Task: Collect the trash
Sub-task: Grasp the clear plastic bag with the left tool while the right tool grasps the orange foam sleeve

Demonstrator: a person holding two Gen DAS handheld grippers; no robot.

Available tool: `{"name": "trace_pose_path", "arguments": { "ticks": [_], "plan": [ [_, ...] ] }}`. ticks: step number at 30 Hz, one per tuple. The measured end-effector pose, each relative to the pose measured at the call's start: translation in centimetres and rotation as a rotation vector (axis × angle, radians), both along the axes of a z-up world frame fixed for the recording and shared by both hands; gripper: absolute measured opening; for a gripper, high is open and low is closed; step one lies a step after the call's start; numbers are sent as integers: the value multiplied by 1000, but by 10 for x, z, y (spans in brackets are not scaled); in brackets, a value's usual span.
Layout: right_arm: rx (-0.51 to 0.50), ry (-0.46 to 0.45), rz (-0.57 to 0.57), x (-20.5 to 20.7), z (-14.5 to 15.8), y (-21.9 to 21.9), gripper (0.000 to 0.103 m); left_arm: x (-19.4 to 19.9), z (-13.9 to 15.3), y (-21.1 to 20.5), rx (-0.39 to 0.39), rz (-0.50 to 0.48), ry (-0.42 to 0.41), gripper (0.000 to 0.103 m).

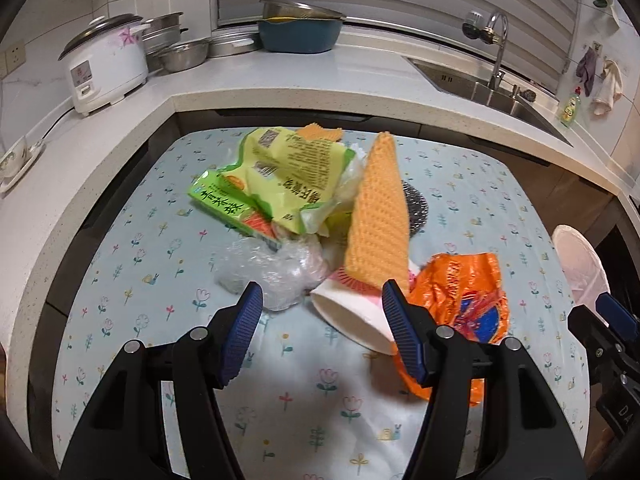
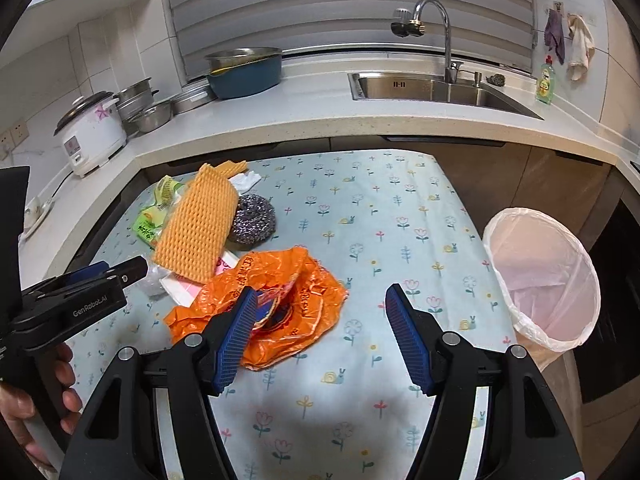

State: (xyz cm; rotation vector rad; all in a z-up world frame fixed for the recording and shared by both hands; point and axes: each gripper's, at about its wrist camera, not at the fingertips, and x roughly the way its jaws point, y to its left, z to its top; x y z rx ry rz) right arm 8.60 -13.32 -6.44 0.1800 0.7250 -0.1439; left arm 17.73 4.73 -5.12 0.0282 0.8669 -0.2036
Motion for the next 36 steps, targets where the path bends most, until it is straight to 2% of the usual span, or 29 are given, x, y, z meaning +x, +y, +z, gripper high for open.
{"name": "trace_pose_path", "arguments": {
  "ticks": [12, 14, 16, 23, 24, 26, 28, 29, 31, 33, 36],
  "plan": [
    [-1, 20, 64, 41, -9, 48, 64, 30, -23, 37, -16, 24, 61, 59],
    [5, 22, 74, 49, -10, 55, 64, 35, -27, 40, -33, 15, 80, 62],
    [6, 22, 86, 58, -10, 61, 64, 39, -30, 42, -46, 11, 85, 71],
    [4, 14, 110, 88, -8, 79, 64, 59, -39, 41, -87, -4, 116, 72],
    [3, 16, 114, 91, -9, 81, 64, 61, -41, 40, -82, -12, 119, 70],
    [4, 22, 122, 97, -12, 84, 64, 65, -45, 39, -83, -24, 129, 57],
    [4, 30, 128, 102, -16, 88, 64, 68, -48, 40, -97, -34, 147, 36],
    [5, 34, 131, 104, -17, 89, 64, 68, -49, 42, -112, -39, 151, 32],
    [5, 41, 136, 110, -20, 93, 64, 67, -48, 45, -127, -48, 152, 18],
    [8, 45, 141, 114, -22, 97, 64, 65, -46, 47, -126, -56, 141, 9],
    [16, 56, 148, 121, -27, 102, 65, 64, -44, 52, -133, -46, 136, 6]
  ]
}}
